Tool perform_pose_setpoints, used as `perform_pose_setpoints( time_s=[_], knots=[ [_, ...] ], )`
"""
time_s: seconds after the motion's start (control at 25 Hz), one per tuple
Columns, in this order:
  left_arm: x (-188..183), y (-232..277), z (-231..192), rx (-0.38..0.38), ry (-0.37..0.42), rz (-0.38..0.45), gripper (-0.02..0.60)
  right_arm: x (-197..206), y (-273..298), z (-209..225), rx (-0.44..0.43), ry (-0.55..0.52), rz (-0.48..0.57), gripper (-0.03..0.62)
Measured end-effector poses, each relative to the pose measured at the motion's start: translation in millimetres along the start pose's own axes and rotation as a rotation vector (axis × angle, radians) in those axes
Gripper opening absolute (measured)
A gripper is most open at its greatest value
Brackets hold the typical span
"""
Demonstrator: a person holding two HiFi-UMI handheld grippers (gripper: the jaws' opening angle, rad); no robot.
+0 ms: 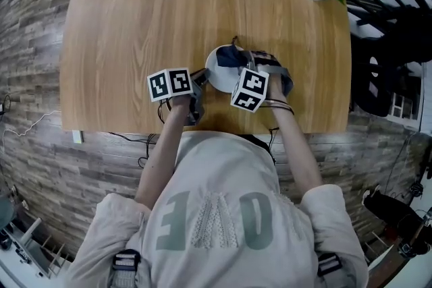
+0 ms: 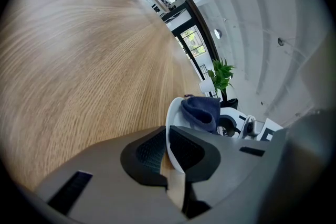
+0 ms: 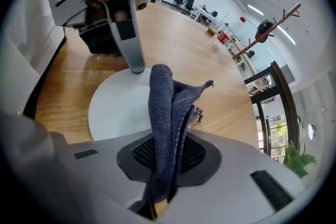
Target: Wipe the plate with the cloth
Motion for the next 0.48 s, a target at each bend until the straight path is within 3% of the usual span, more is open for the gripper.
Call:
perform_pose_setpoints(
  time_s=[0.48],
  knots=[
    [-0.1, -2.0, 0.9, -0.003, -0.010, 0.023, 0.028, 9.0, -44.1, -73.9, -0.224, -0.032, 0.008, 0.053]
  ],
)
Point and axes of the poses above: the fingertips, and each gripper's own axes: y forward along the fingers, z to its right, x out of its underside, the point moved 5 cm from there along -y, backward along the fingers, and after that the axes turned 12 degrees about y, right-handed, at the moved point
